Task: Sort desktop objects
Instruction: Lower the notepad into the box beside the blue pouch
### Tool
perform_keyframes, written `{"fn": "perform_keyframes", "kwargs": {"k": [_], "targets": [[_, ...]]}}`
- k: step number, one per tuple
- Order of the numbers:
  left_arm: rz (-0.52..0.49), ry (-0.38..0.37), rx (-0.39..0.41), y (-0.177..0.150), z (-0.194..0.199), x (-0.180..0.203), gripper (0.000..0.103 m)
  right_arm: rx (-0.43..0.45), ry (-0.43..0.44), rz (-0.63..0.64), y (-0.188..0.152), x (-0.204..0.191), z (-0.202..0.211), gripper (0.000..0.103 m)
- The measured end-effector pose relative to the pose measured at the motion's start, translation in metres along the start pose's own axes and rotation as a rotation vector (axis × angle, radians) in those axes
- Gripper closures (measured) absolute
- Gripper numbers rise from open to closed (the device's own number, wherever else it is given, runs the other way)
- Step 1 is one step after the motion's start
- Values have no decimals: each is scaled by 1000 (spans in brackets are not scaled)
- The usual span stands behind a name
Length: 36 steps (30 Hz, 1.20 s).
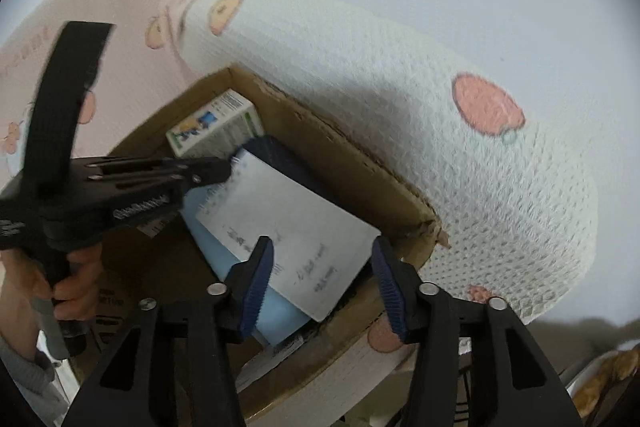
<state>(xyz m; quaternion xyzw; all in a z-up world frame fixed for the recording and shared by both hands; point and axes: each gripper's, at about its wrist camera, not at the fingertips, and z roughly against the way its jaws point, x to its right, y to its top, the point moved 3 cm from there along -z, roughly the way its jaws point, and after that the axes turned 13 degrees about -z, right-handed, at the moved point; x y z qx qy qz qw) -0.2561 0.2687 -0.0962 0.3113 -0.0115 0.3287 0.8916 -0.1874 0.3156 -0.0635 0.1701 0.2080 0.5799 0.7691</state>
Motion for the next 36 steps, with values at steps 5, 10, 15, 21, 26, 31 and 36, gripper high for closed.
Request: {"fn": "perform_keyframes", "kwargs": {"k": [5, 10, 15, 21, 26, 31, 36], "targets": [[-2, 9, 15, -7, 15, 7, 50, -39, 20, 70, -5, -12, 1, 43], [19, 2, 3, -21, 28, 7, 49, -105, 57, 119, -11, -22, -14, 33], [115, -45, -21, -37, 29, -10, 52, -156, 45, 147, -15, -28, -28, 33], [214, -83, -34, -47, 24, -36, 65, -148, -75, 257, -22, -39, -40, 33], [185, -72, -48, -24, 3, -10, 76, -184, -79, 296, -24, -45, -49, 33], [187, -85, -59, -18, -9, 4, 83, -166, -191, 342, -23, -37, -63, 33], [244, -145, -16, -11, -10, -5, 90, -140, -179, 321, -15, -28, -61, 34]]}}
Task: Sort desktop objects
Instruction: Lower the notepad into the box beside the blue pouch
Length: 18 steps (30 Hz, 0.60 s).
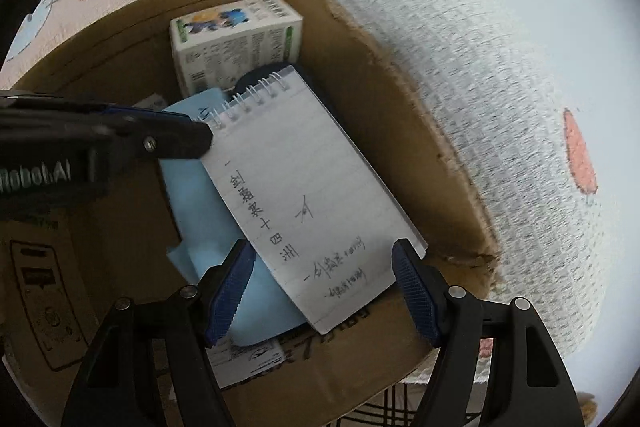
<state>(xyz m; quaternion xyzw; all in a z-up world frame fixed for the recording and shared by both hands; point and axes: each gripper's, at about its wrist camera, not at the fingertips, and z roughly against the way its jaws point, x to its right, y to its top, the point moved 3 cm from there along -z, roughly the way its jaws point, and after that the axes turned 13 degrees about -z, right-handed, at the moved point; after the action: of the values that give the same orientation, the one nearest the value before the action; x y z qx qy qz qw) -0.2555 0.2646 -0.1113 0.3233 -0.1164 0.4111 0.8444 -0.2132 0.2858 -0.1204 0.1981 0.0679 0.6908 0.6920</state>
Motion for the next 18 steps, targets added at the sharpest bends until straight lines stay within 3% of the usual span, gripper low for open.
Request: {"fn": "perform_keyframes", "kwargs": {"k": [9, 18], "targets": [[-26, -28, 12, 6, -5, 12, 90, 26, -1, -24, 5, 13, -2, 33], [-91, 5, 79, 8, 9, 31, 88, 65, -35, -17, 3, 13, 15, 33]]}}
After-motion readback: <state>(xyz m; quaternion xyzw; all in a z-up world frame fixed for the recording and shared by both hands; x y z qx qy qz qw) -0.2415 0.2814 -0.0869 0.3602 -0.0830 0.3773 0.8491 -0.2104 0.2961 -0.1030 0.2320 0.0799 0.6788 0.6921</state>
